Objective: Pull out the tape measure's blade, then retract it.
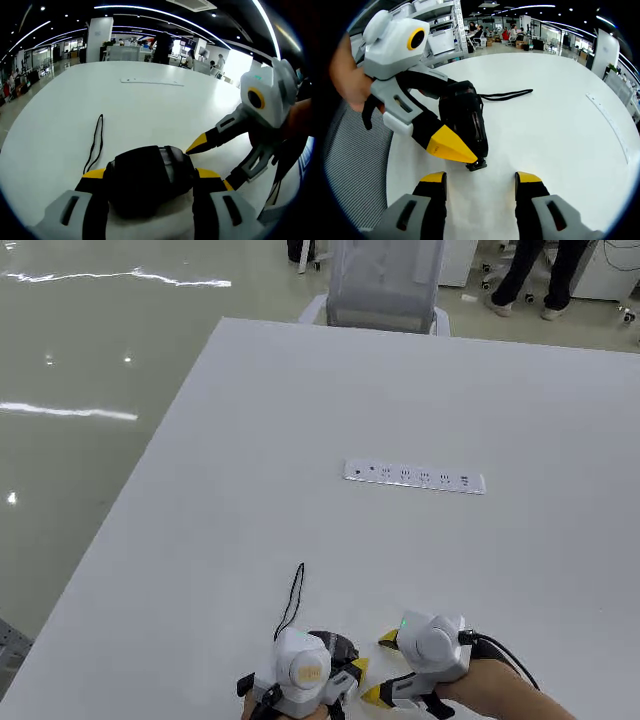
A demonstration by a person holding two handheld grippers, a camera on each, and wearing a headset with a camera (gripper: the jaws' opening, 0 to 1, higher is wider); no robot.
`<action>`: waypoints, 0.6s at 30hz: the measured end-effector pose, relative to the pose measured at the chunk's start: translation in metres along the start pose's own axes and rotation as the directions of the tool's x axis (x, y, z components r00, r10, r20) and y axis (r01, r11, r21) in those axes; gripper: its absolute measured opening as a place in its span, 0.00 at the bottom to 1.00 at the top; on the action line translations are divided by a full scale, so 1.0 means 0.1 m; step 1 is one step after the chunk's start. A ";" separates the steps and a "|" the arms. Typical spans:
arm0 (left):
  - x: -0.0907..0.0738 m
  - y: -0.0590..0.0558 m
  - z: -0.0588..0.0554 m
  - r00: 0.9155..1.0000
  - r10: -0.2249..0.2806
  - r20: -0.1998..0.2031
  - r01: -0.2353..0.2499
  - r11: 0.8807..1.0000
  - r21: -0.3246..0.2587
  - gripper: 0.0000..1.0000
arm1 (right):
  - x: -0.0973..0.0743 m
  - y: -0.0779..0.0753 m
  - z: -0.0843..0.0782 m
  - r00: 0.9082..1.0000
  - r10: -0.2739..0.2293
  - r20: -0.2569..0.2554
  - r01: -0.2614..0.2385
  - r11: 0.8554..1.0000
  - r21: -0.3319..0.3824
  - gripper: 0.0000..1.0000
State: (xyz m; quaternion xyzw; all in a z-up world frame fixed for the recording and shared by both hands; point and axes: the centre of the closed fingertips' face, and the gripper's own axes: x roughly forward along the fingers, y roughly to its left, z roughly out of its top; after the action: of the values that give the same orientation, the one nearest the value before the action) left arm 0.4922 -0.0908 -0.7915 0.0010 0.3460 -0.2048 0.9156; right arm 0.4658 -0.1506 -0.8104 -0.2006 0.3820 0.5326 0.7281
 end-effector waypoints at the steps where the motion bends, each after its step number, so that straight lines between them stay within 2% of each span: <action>1: 0.00 0.00 0.00 1.000 -0.002 -0.003 0.002 1.000 0.005 0.65 | -0.01 0.00 0.01 1.000 -0.004 0.011 0.004 1.000 0.021 0.56; 3: 0.01 0.00 -0.01 1.000 -0.007 -0.006 0.007 1.000 0.004 0.65 | -0.03 0.03 0.08 0.999 0.005 0.047 -0.009 0.996 0.086 0.58; 7: -0.01 0.00 0.00 0.999 -0.027 -0.031 0.027 1.000 0.006 0.65 | -0.08 0.01 0.13 0.998 -0.020 0.063 0.014 0.996 0.091 0.67; 10: -0.05 0.01 0.00 0.999 -0.041 -0.035 0.041 0.999 0.002 0.64 | -0.12 -0.01 0.15 0.996 -0.042 0.072 0.035 0.994 0.102 0.73; 13: -0.06 -0.03 -0.01 0.995 -0.084 -0.052 0.082 0.996 -0.045 0.68 | -0.15 -0.03 0.13 0.996 -0.056 0.076 0.046 0.991 0.122 0.79; 15: -0.09 -0.05 0.06 0.992 -0.123 -0.017 0.122 0.992 -0.041 0.74 | -0.19 -0.02 0.10 0.996 -0.056 0.075 0.046 0.989 0.138 0.79; 16: -0.10 -0.06 0.11 0.991 -0.136 0.002 0.136 0.990 -0.022 0.76 | -0.20 -0.02 0.08 0.996 -0.058 0.074 0.048 0.989 0.141 0.81; 18: -0.15 -0.04 0.15 0.986 -0.164 0.014 0.164 0.986 0.034 0.80 | -0.25 -0.03 0.04 0.995 -0.074 0.074 0.062 0.987 0.146 0.85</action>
State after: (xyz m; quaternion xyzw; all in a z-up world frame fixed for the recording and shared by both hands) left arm 0.4902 -0.0912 -0.7699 -0.0141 0.3340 -0.2851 0.8983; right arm 0.4665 -0.1641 -0.7892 -0.1393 0.3832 0.4860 0.7731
